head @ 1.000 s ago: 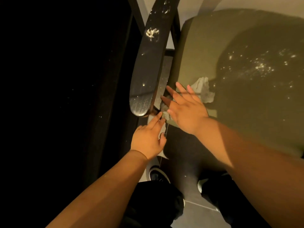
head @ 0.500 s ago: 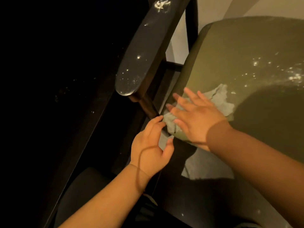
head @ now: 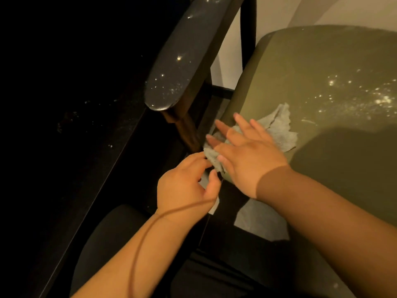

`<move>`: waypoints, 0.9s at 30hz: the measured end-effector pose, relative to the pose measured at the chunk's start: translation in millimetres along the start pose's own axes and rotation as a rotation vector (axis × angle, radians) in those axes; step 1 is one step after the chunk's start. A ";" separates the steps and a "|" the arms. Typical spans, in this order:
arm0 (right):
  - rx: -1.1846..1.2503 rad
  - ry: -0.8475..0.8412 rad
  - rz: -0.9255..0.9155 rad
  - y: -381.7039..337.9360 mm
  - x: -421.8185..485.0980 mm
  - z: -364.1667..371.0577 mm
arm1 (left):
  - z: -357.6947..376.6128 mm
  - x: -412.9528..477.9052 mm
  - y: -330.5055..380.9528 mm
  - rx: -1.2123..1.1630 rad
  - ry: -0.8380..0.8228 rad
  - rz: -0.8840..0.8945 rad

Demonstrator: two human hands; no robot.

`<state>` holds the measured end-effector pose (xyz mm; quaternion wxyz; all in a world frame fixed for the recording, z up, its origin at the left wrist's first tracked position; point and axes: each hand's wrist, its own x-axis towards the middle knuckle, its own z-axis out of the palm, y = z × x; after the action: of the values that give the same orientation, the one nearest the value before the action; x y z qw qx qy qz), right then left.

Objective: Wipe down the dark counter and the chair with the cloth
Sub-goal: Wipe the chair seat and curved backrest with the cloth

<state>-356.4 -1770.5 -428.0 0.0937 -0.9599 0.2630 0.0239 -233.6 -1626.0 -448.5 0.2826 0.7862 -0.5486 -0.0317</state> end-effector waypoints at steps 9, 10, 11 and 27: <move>-0.077 0.017 -0.189 3.3 -25.5 25.0 | -1.0 -3.5 -11.1 -0.014 0.042 -0.007; -0.058 -0.013 -0.194 -1.5 -16.4 18.3 | -1.8 -3.2 -10.2 -0.084 0.020 -0.055; -0.056 -0.023 -0.212 -5.5 -7.9 12.9 | -4.3 -3.5 -10.4 -0.139 -0.002 -0.104; -0.118 -0.146 0.085 -15.9 -22.4 7.8 | 1.8 -0.1 -3.1 0.038 -0.064 0.009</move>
<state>-367.6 -1744.4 -430.9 0.0549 -0.9474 0.2944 0.1130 -231.6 -1625.9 -451.5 0.2502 0.7876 -0.5613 -0.0453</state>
